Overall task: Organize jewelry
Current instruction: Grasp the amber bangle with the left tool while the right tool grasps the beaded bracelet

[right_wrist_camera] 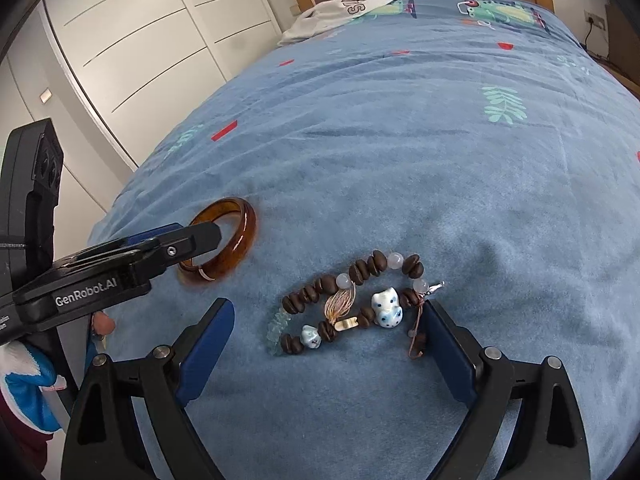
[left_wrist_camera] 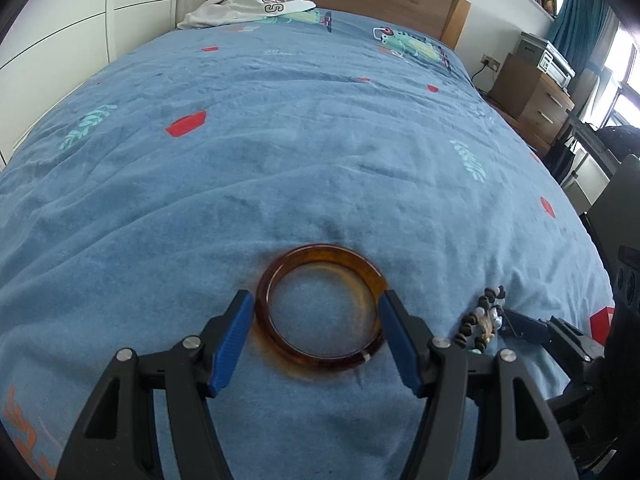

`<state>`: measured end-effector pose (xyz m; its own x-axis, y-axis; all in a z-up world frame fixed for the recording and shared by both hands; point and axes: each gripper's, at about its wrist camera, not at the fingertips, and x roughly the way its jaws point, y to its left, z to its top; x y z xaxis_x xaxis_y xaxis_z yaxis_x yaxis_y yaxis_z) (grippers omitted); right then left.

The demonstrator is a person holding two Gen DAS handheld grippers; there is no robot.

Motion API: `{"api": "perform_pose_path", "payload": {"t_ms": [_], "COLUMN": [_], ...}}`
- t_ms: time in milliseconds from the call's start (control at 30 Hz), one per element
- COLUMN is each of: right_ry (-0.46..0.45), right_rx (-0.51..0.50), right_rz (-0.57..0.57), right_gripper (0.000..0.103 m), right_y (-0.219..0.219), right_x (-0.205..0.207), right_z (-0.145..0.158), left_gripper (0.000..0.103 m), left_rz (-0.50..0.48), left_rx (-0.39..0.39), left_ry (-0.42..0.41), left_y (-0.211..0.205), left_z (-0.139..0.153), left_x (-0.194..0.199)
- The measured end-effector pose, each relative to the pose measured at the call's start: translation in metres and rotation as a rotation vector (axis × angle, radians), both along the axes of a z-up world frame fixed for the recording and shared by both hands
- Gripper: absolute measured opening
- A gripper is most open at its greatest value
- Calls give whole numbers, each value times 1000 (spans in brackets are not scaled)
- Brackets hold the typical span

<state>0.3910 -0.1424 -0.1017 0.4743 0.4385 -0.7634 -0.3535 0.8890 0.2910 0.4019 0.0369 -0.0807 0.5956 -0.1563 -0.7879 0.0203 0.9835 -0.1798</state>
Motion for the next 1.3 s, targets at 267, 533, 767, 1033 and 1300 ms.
{"api": "perform_pose_path", "payload": {"t_ms": [267, 533, 767, 1033, 1300], "right_ry": [-28, -36, -32, -31, -63], "right_rx": [-35, -49, -44, -27, -4], "right_rz": [16, -23, -3, 18, 1], "right_gripper": [93, 34, 17, 16, 16], "right_y": [11, 5, 3, 0, -16], "right_x": [7, 9, 2, -30, -81], "right_z": [-4, -7, -6, 8, 43], "left_gripper": [63, 47, 11, 10, 10], "left_rz": [-1, 58, 84, 71, 28], "left_rx": [7, 60, 87, 102, 110], "left_ry": [7, -5, -2, -16, -45], "left_y": [-5, 2, 17, 14, -1], "left_z": [-11, -18, -17, 0, 33], "left_x": [12, 8, 1, -27, -75]}}
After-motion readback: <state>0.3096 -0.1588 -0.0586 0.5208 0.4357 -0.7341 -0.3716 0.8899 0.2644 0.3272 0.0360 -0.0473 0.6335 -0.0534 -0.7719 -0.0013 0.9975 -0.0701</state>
